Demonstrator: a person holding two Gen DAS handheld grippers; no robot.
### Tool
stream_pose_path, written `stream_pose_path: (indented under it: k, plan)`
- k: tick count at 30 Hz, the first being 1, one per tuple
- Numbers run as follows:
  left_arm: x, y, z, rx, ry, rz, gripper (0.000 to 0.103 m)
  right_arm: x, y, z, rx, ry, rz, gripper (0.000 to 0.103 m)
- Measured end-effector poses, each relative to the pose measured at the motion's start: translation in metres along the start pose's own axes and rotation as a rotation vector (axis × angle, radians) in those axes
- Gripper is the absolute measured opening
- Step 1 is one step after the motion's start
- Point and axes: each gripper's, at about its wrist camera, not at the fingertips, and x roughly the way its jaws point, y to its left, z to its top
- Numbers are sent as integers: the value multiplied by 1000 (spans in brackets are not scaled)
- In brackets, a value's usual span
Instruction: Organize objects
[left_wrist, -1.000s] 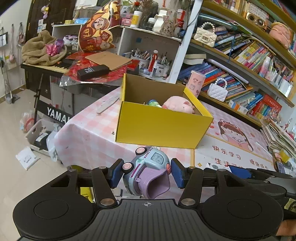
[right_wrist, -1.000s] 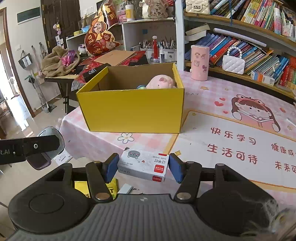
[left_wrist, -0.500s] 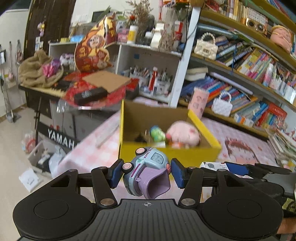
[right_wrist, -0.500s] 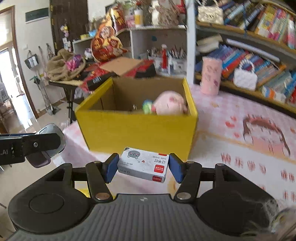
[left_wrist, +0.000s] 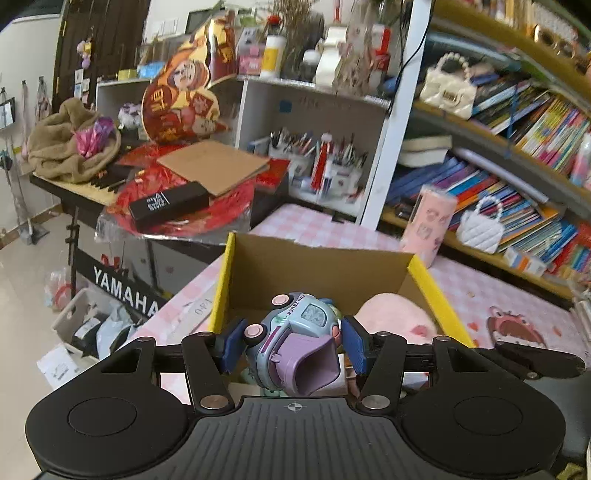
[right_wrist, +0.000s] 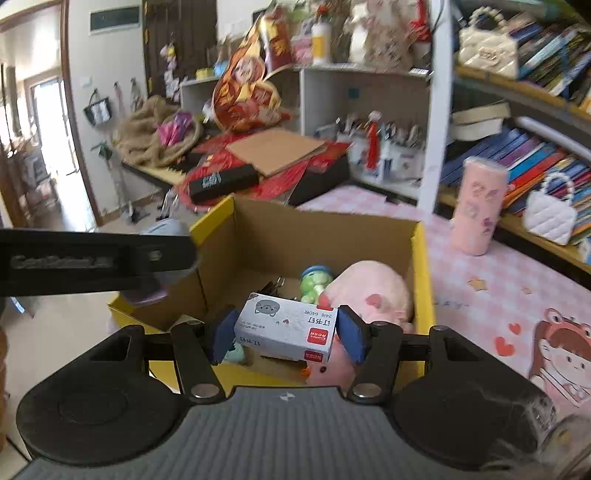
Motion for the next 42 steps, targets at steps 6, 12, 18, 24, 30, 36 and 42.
stream_pose_path:
  k: [6, 12, 18, 24, 30, 36, 42]
  plan:
    - [24, -5, -3, 3, 50, 22, 54, 33, -10, 0, -29, 103, 7, 57]
    - [37, -8, -6, -5, 100, 12, 55, 44, -18, 0, -19, 146, 26, 57]
    - [19, -8, -3, -31, 36, -17, 85, 41, -16, 3, 0, 168, 3, 59]
    - [-20, -4, 2, -48, -72, -32, 87, 9, -2, 4, -8, 88, -64, 66]
    - [-65, 0, -1, -33, -149, -59, 95, -43, 11, -6, 38, -32, -165, 68]
    - [-102, -4, -26, 46, -173, -44, 101, -90, 23, -35, 122, -71, -338, 70]
    - [-119, -9, -58, 79, -125, -56, 102, -129, 32, -82, 229, -76, -451, 70]
